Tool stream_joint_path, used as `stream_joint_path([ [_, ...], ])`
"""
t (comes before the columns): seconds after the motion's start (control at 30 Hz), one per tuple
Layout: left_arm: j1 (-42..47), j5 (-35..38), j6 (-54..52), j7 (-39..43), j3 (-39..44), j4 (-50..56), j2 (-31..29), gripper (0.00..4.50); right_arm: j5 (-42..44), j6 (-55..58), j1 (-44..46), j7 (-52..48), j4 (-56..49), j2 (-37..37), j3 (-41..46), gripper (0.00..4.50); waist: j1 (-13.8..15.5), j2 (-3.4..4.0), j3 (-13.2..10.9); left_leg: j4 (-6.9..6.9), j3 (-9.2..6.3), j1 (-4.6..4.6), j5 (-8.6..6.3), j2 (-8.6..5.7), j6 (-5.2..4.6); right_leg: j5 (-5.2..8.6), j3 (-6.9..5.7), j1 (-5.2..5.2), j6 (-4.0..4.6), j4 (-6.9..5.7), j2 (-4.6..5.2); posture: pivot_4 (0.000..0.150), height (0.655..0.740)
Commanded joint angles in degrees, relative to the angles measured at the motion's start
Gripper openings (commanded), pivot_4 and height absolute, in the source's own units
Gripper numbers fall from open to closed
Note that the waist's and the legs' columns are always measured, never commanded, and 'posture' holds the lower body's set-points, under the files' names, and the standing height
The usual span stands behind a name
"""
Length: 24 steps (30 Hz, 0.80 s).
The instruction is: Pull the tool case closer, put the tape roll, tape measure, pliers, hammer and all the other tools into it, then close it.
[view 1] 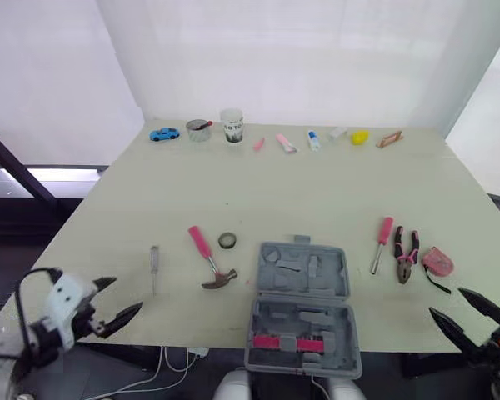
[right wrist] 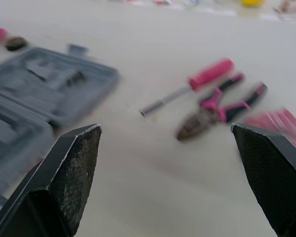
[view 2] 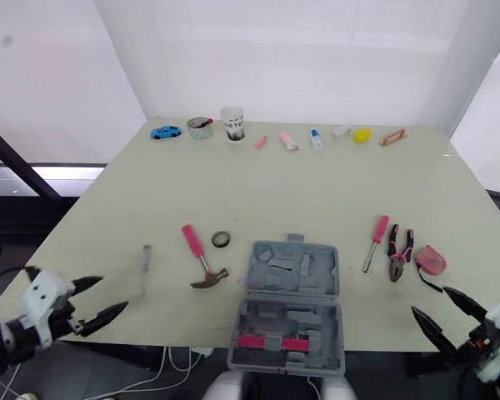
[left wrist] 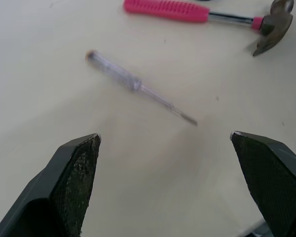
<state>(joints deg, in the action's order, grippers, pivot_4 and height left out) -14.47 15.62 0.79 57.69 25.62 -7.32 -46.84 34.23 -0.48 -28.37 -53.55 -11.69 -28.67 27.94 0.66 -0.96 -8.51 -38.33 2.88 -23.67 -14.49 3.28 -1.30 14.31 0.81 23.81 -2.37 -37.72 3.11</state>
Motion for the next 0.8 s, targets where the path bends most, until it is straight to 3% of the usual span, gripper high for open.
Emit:
stream_joint_path([
  [0.03, 5.59, -3.22, -1.7, 1.4, -5.14, 2.77, -5.01, 4.5, 3.61, 4.88, 2.99, -2.26, -4.99, -3.74, -2.06, 4.43, 0.0, -0.02, -0.02, 0.02, 0.02, -0.03, 0.01, -0.02, -0.02, 0.0, 0.0, -0.02, 0.01, 0.01, -0.06, 0.15, 0.74],
  [0.17, 13.03, -7.06, -4.17, 3.81, -12.07, 3.23, -10.08, 4.5, 6.05, 9.52, 7.94, -3.68, -7.77, -6.42, -5.82, 4.43, 0.02, -0.07, -0.07, 0.02, 0.03, -0.03, 0.02, -0.06, -0.04, -0.01, -0.01, -0.03, 0.01, 0.0, -0.22, 0.15, 0.74],
  [0.4, 32.63, -17.29, -5.52, 14.21, -30.17, 3.27, -15.8, 4.5, 5.23, 6.9, 14.63, -11.53, -5.22, -6.74, -11.39, 4.43, 0.44, -0.09, -0.14, 0.0, 0.21, -0.08, 0.03, -0.21, -0.04, 0.0, -0.06, -0.09, 0.0, 0.02, -0.45, 0.15, 0.74],
  [0.63, 52.74, -28.61, -5.28, 21.45, -45.01, 0.61, -9.89, 4.5, 2.01, 2.6, 20.75, -15.38, 1.34, -6.45, -13.87, 4.43, 0.18, -0.2, -0.23, -0.09, 0.26, -0.07, 0.04, -0.25, -0.05, -0.11, 0.06, -0.14, -0.23, -0.02, -0.54, 0.15, 0.74],
  [0.8, 64.23, -37.96, -5.79, 21.97, -53.7, -8.07, -1.63, 4.5, 1.48, 0.96, 24.19, -15.91, 3.72, -5.3, -14.52, 4.43, 0.15, -0.22, -0.25, -0.16, 0.15, -0.07, 0.04, -0.24, -0.05, -0.13, 0.17, -0.15, -0.27, -0.13, -0.72, 0.15, 0.74],
])
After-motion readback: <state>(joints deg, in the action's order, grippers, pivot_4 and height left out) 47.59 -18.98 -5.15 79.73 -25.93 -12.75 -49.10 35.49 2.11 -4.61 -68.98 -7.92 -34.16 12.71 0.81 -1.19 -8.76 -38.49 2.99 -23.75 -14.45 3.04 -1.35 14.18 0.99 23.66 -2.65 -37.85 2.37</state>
